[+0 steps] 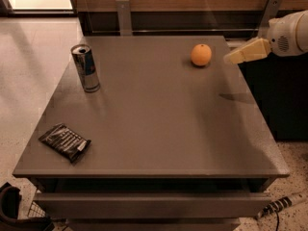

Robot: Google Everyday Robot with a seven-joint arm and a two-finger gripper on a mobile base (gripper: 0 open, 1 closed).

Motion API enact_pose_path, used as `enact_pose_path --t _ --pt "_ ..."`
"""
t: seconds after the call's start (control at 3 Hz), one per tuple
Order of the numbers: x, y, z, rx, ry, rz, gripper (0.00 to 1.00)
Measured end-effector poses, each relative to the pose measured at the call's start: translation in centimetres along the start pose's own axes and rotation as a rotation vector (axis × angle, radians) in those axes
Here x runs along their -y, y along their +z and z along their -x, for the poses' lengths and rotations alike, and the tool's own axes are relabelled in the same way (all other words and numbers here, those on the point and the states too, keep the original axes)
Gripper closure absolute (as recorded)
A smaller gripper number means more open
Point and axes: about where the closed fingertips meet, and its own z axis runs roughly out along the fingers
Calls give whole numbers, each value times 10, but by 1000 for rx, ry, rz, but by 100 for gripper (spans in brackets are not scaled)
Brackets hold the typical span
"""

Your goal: Pick orange

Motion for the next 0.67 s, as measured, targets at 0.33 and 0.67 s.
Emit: enact_pose_path --t 0.33,0.67 --pt "10 40 -9 32 62 64 0" --pt "15 72 -13 73 109 115 0"
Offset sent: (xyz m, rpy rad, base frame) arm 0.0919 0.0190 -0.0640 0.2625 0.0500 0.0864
